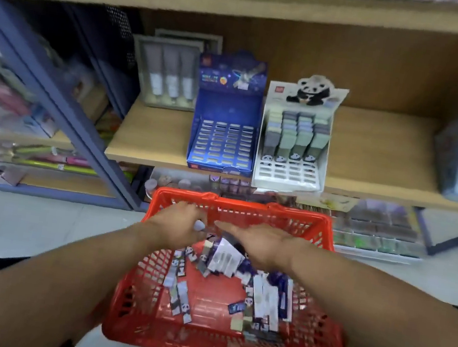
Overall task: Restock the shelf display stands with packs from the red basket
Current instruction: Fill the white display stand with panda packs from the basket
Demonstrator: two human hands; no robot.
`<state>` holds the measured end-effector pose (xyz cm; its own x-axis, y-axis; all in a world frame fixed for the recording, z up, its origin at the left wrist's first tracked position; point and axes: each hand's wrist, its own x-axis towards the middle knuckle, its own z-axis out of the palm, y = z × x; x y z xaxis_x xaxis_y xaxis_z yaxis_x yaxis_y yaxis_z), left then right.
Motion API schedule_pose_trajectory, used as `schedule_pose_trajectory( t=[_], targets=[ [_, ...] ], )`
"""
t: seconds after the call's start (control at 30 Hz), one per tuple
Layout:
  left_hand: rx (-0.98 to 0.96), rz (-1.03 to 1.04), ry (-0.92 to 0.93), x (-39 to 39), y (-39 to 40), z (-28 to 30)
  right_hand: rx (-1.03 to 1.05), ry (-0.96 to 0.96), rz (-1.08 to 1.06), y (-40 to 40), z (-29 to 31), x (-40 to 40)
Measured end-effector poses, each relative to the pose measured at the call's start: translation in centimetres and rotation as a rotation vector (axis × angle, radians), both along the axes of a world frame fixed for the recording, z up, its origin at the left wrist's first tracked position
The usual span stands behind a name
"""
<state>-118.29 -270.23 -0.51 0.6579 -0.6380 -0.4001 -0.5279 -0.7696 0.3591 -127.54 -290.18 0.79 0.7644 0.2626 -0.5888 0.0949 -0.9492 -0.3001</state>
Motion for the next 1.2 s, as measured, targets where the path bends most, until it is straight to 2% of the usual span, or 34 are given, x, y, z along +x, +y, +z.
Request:
schedule_pose_trajectory(
  t=[0.1, 0.23, 0.33, 0.5, 0.6, 0.77, 0.9, 1.2],
  targets=[
    [-0.065, -0.036, -0.116, 0.8, -0.8, 5.2, -0.025, -0.112, 0.090, -1.3, 5.2, 0.3],
    [-0.317, -0.001, -0.184, 1.3, -1.3, 10.2, 0.109, -0.311, -0.038, -4.6, 11.4, 0.6],
    [-0.366, 0.059, -0.185, 1.7, -2.0, 11.9, 0.185, -0.523, -0.208, -7.3, 13.8, 0.6],
    [-0.456, 0.081, -0.182, 2.2, -3.5, 11.7, 0.353, -0.771, -0.591, -9.8, 12.7, 1.5],
    [-0.563, 0.163, -0.152, 2.5, -4.9, 10.6, 0.352, -0.792, -0.660, -10.6, 11.5, 2.5],
    [-0.633, 0.186, -0.165, 3.4, -7.5, 10.0, 0.352, -0.765, -0.743, -11.4, 9.2, 4.3],
    [-0.737, 0.240, -0.111, 3.9, -8.8, 10.1, 0.337, -0.824, -0.723, -11.3, 9.0, 5.2],
    [-0.748, 0.246, -0.082, 4.1, -9.7, 9.3, 0.372, -0.825, -0.713, -12.0, 8.5, 5.3]
  ],
)
